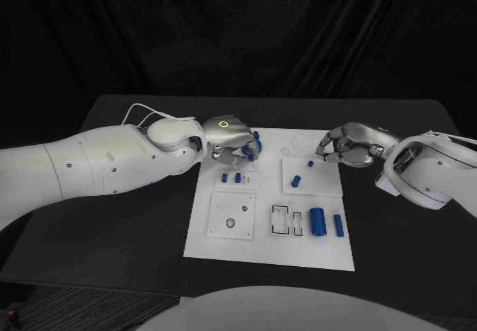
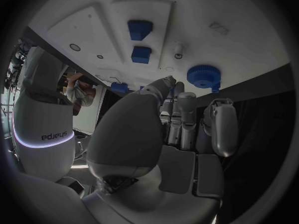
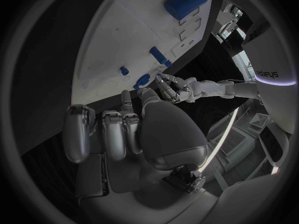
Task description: Assemble the parts on the task board
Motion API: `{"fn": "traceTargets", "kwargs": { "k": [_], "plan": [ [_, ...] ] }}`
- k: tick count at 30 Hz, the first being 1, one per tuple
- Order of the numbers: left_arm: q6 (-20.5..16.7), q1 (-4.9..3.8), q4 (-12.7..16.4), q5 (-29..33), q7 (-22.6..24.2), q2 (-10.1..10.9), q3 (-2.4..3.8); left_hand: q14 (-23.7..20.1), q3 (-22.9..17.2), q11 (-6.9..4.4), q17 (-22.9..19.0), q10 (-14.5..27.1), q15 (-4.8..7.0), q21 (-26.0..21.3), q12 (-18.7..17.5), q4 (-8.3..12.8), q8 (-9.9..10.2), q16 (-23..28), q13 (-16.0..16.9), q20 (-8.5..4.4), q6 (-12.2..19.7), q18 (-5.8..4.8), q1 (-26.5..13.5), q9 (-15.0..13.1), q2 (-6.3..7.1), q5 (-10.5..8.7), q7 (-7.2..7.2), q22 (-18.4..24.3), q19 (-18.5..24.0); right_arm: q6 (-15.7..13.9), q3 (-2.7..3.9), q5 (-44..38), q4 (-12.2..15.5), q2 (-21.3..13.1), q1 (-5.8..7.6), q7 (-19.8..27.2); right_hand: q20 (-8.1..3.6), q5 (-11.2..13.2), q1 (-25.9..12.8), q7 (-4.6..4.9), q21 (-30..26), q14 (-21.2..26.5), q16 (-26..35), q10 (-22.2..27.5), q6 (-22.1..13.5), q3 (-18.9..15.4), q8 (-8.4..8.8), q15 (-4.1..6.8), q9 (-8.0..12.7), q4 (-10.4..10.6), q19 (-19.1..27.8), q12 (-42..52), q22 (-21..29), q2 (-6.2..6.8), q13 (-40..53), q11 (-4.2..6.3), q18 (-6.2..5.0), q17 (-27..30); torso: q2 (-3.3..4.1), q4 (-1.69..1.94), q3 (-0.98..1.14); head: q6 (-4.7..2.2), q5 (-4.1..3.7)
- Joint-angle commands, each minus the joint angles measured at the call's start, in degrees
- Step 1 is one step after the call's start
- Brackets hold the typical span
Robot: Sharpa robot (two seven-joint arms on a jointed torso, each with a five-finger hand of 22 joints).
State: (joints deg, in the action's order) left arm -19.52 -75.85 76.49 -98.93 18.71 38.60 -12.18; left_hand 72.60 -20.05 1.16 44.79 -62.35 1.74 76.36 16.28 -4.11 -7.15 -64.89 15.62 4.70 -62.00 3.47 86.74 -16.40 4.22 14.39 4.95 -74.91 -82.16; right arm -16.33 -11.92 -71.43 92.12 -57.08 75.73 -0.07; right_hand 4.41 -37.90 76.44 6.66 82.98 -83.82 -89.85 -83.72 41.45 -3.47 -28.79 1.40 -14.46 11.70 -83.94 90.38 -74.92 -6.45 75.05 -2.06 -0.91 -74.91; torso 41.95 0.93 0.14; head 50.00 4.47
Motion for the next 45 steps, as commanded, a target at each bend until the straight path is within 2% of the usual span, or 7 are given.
{"fn": "traceTargets", "kwargs": {
  "k": [1,7,11,15,24,34,45],
  "plan": [
    [1.28,-0.76,1.43,-0.37,0.75,1.60,0.06,-0.15,-0.76,0.36,-0.87,0.66,0.13,-0.61,-2.08,-0.12,0.96,0.67,-1.25,-0.10,1.12,-0.18,-1.00,0.83,-0.03,-0.65,-0.29,-10.72,0.32,0.03,0.03,-0.09,0.12,-0.18,-0.13,-0.49,0.08,-0.23,0.63,-0.10,0.06,-6.18,-0.15,-6.28,0.33,0.25,0.19,0.40,0.06,-0.08,-1.86,-0.38,-12.54,0.00,14.95,0.27,-1.00,-15.09,0.00,-0.05,0.02,0.00,0.10],
    [4.33,-1.45,3.11,-0.37,0.27,4.68,0.05,-0.70,-1.33,0.29,-2.05,0.55,0.17,-1.51,-3.68,-0.30,1.35,1.40,-2.39,-0.11,1.06,0.00,-1.29,1.15,-0.01,-0.70,-0.39,-10.47,0.82,0.15,0.03,-0.09,0.16,-0.28,-0.13,-0.66,0.08,-0.25,0.63,-0.11,0.00,-6.18,-0.15,-6.28,0.37,0.32,0.18,0.40,0.07,-0.08,-1.82,-0.38,-12.52,-0.02,14.95,0.26,-1.02,-15.09,-0.06,0.11,0.04,0.00,-0.12],
    [6.30,-1.57,3.88,-0.36,-0.19,5.85,0.04,-1.29,-1.71,0.34,-3.02,0.66,0.17,-2.03,-4.95,-0.52,1.67,2.04,-3.34,-0.09,1.12,0.08,-1.60,1.38,0.11,-0.87,-0.42,-10.35,1.12,0.29,0.03,-0.09,0.14,-0.33,-0.13,-0.77,0.09,-0.26,0.62,-0.11,-0.02,-6.18,-0.15,-6.28,0.40,0.36,0.18,0.40,0.07,-0.08,-1.81,-0.38,-12.52,-0.03,14.95,0.26,-1.02,-15.09,-0.10,0.14,0.13,0.00,-0.20],
    [7.31,-1.62,4.66,-0.36,-0.87,6.68,0.04,-1.55,-2.15,0.34,-3.49,0.90,0.16,-2.37,-6.05,-0.59,1.96,2.36,-4.18,-0.09,1.23,0.14,-1.66,1.58,0.18,-0.90,-0.48,-10.27,1.30,0.54,0.03,-0.09,0.09,-0.29,-0.13,-0.90,0.09,-0.26,0.62,-0.11,-0.02,-6.18,-0.15,-6.28,0.40,0.36,0.18,0.40,0.07,-0.08,-1.81,-0.38,-12.52,-0.03,14.95,0.26,-1.02,-15.09,-0.03,0.07,0.06,0.00,0.09],
    [7.29,-1.60,4.51,-0.36,-2.02,6.64,0.03,-1.75,-2.20,0.43,-3.99,0.63,0.10,-2.61,-6.37,-0.55,1.98,2.64,-4.51,-0.09,1.09,0.19,-1.75,1.62,0.44,-0.99,-0.42,-10.21,1.43,0.67,0.03,-0.09,-0.02,-0.15,-0.16,-0.93,0.09,-0.27,0.63,-0.11,-0.09,-6.18,-0.15,-6.28,0.42,0.45,0.18,0.40,0.08,-0.10,-1.77,-0.38,-12.49,-0.06,14.95,0.26,-1.04,-15.09,0.01,0.14,-0.08,0.00,0.29],
    [5.57,-1.35,3.67,-0.36,-3.94,5.74,0.02,-1.91,-2.48,0.56,-4.19,-0.09,0.01,-2.55,-6.73,-0.23,1.95,2.82,-4.97,-0.10,0.71,0.16,-1.56,1.66,0.65,-1.00,-0.28,-10.26,1.38,0.64,0.03,-0.09,-0.04,-0.20,-0.21,-0.83,0.09,-0.27,0.64,-0.11,-0.18,-6.18,-0.15,-6.28,0.43,0.49,0.19,0.40,0.09,-0.11,-1.72,-0.38,-12.46,-0.06,14.95,0.26,-1.06,-15.09,-0.01,0.02,-0.03,0.00,0.13],
    [3.31,-1.20,3.73,-0.36,-5.33,5.40,0.01,-1.55,-2.44,0.67,-3.82,-1.18,-0.06,-2.24,-6.76,0.05,1.76,2.50,-5.21,-0.11,0.14,0.09,-1.60,1.63,0.94,-1.11,-0.10,-10.37,1.14,0.62,0.03,-0.09,-0.06,-0.21,-0.25,-0.87,0.09,-0.28,0.67,-0.12,-0.13,-6.18,-0.15,-6.28,0.45,0.56,0.19,0.40,0.10,-0.15,-1.75,-0.38,-12.48,-0.05,14.95,0.28,-1.05,-15.09,0.02,-0.08,-0.03,0.00,0.37]
  ]
}}
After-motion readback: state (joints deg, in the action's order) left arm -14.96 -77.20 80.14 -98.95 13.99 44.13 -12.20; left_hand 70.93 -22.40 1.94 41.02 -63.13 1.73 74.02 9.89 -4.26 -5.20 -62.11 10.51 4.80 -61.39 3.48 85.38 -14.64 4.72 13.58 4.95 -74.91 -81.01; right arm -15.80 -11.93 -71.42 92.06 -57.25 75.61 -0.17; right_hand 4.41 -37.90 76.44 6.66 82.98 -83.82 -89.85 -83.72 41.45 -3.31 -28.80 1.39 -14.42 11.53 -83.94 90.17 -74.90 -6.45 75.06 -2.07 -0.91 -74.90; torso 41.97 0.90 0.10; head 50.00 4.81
